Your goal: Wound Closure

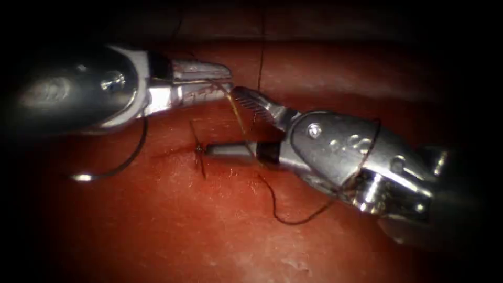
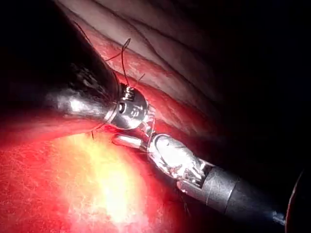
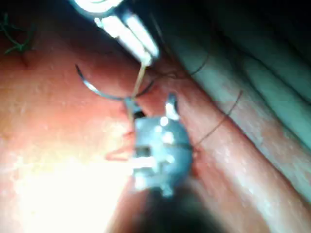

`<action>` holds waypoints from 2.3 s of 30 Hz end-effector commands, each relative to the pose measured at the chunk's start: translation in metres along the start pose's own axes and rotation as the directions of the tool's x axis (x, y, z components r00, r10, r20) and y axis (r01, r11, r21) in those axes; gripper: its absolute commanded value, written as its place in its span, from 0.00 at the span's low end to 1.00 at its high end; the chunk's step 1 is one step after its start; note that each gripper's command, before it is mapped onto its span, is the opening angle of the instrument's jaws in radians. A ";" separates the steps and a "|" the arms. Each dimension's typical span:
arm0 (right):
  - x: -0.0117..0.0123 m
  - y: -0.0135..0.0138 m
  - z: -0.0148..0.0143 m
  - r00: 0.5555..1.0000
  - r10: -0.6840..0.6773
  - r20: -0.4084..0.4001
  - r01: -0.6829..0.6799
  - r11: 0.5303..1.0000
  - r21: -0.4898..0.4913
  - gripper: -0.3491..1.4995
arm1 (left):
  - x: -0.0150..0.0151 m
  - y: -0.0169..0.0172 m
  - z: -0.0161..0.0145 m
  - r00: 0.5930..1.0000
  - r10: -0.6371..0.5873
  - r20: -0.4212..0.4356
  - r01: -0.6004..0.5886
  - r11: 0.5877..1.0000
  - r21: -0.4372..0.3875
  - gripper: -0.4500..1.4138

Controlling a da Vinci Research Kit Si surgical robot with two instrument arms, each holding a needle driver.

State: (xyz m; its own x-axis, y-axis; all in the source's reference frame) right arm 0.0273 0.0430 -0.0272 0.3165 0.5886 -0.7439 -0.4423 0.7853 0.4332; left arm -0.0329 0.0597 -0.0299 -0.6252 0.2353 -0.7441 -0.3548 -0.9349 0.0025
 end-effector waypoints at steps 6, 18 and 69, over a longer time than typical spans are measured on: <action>-0.0008 -0.0007 0.0013 1.000 -0.024 0.008 0.024 0.998 0.061 0.61 | 0.0005 -0.0009 0.0030 1.000 0.020 -0.008 -0.020 1.000 -0.003 0.05; -0.0004 -0.0008 0.0009 0.999 -0.041 -0.036 0.045 0.993 0.111 0.54 | -0.0044 -0.0004 0.0082 0.997 0.077 0.013 -0.076 0.995 -0.068 0.05; -0.0039 0.0087 0.0052 0.975 0.219 -0.028 -0.212 0.894 -0.395 0.45 | -0.0077 0.0031 0.0053 0.995 0.094 0.014 -0.092 0.990 -0.102 0.05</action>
State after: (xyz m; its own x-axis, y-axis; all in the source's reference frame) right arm 0.0260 0.0482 -0.0180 0.1949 0.7474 -0.6351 -0.7963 0.4987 0.3425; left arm -0.0322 0.0563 -0.0211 -0.6676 0.1515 -0.7289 -0.2239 -0.9746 0.0025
